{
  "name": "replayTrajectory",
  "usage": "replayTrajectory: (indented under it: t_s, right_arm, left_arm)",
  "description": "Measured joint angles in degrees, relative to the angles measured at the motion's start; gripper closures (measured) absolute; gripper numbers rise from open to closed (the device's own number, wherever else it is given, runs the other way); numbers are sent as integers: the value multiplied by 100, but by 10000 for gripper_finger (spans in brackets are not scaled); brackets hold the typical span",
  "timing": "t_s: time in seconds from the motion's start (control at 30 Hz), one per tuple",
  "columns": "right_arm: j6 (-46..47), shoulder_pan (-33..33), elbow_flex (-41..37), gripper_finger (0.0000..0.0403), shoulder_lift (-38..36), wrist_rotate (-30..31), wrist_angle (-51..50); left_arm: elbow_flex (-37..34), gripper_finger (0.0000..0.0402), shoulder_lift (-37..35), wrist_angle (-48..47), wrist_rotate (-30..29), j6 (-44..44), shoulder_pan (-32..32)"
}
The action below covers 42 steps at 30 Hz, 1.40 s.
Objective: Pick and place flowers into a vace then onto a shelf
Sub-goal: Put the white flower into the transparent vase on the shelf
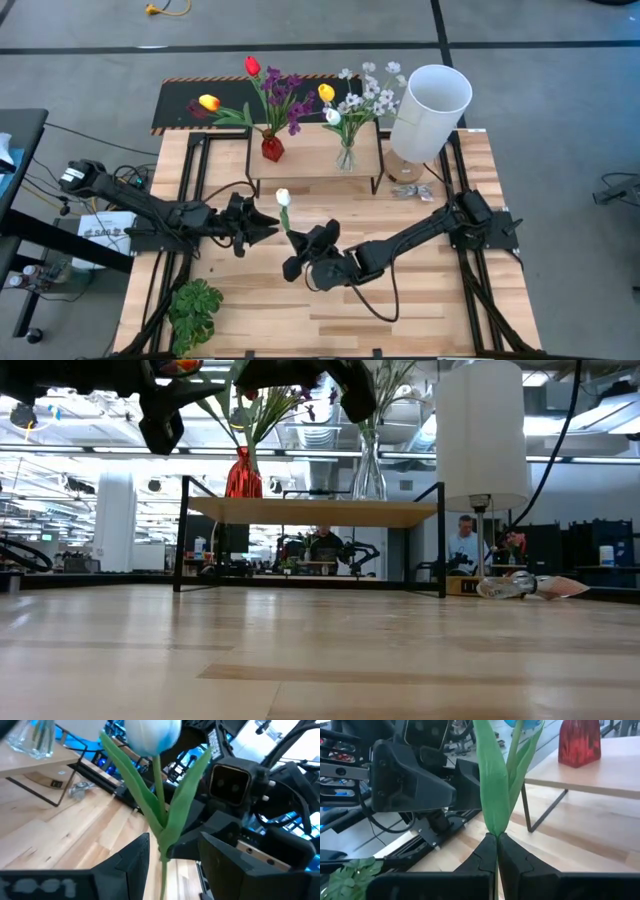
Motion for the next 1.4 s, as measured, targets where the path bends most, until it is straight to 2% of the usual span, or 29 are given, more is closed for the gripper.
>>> replayTrajectory:
  t_s: [0.23,0.4,0.6,0.73,1.0,1.23,1.4]
  right_arm:
    - [-69,-126,0,403,0,-419,87]
    - [-356,-151,0,403,0,-452,335]
    - [-264,-151,0,403,0,-467,325]
    - [-208,-149,0,403,0,-467,317]
    - [-206,-138,0,403,-2,-467,316]
    - [-209,-139,0,386,-5,-601,300]
    - [-494,-138,0,360,-17,-1250,265]
  left_arm:
    - [7,244,193,229,91,12,163]
    - [2,244,527,519,292,-18,212]
    - [2,246,751,1005,331,144,212]
    - [2,275,750,1013,229,203,212]
    - [2,385,750,1080,202,385,210]
    - [2,387,750,1080,198,376,210]
    - [2,397,748,1091,295,357,194]
